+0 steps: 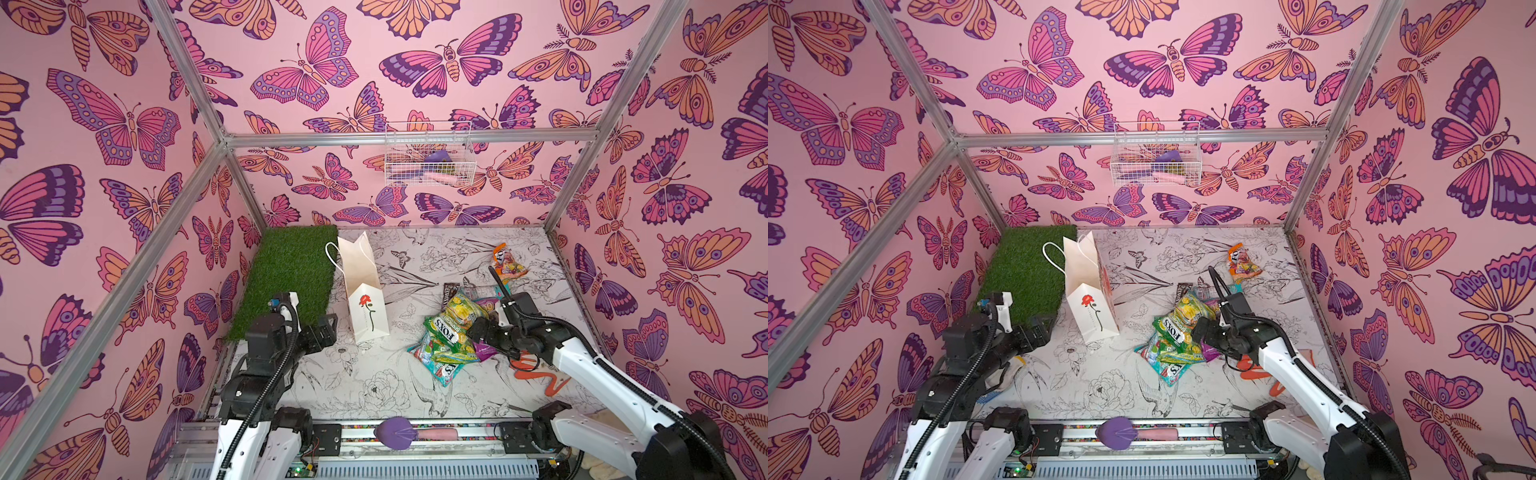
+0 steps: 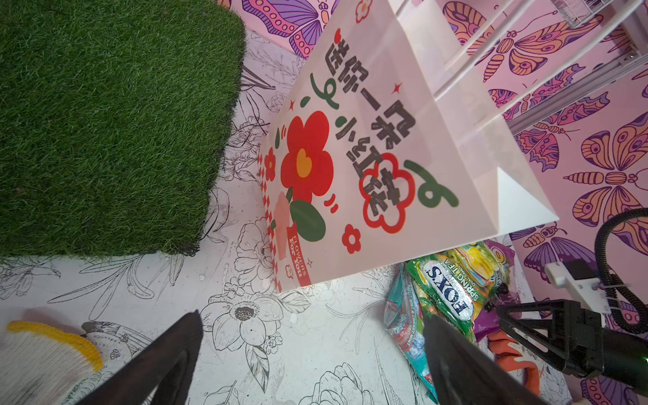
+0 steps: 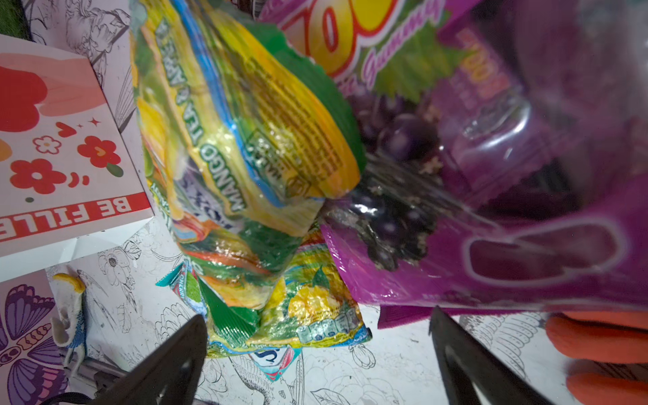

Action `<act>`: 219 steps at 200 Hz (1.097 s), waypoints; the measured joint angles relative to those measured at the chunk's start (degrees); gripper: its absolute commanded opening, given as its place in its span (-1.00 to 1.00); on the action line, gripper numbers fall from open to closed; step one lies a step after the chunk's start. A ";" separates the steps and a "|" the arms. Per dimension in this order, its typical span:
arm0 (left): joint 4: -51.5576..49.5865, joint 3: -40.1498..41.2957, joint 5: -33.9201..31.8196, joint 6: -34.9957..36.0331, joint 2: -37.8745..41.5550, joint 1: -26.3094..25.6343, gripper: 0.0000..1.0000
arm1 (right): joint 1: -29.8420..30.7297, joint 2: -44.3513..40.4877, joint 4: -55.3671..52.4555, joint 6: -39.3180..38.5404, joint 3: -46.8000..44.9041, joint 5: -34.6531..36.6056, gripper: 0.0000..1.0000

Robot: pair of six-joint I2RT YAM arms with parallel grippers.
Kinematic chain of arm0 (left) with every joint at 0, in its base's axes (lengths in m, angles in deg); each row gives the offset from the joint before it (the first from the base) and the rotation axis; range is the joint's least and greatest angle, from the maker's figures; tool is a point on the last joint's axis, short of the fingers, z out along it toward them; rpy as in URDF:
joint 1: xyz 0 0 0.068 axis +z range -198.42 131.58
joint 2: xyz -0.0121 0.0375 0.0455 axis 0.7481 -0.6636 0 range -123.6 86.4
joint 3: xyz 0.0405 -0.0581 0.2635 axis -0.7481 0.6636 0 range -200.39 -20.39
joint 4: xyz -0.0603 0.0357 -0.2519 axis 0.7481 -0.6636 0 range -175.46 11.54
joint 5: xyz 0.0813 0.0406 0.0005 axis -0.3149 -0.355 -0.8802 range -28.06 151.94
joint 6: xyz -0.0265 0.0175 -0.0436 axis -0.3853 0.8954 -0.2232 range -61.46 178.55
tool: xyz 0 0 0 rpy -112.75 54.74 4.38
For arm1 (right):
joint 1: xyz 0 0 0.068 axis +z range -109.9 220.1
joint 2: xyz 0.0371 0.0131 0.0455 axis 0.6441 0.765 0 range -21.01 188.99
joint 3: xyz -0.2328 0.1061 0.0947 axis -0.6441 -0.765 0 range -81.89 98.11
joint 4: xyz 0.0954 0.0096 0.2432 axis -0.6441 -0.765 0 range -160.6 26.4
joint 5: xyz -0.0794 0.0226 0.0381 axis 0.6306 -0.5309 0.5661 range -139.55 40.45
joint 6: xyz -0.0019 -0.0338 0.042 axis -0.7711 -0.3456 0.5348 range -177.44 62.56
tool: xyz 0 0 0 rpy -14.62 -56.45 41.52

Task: Place the snacks into the paper bag
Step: Pick up the snack.

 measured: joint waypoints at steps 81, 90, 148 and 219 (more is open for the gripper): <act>0.00 0.00 0.00 0.00 -0.02 0.33 1.00 | 1.88 2.82 10.19 5.62 -3.08 -0.94 0.88; 0.00 0.00 0.00 0.00 0.00 0.33 1.00 | 1.88 3.39 11.78 6.40 -3.67 -1.14 0.86; 0.00 0.00 0.00 0.00 0.00 0.33 1.00 | 1.95 3.82 18.95 10.78 -6.29 -1.05 0.81; 0.00 0.00 0.00 0.00 0.00 0.33 1.00 | 1.95 4.35 24.79 13.29 -7.28 -0.20 0.76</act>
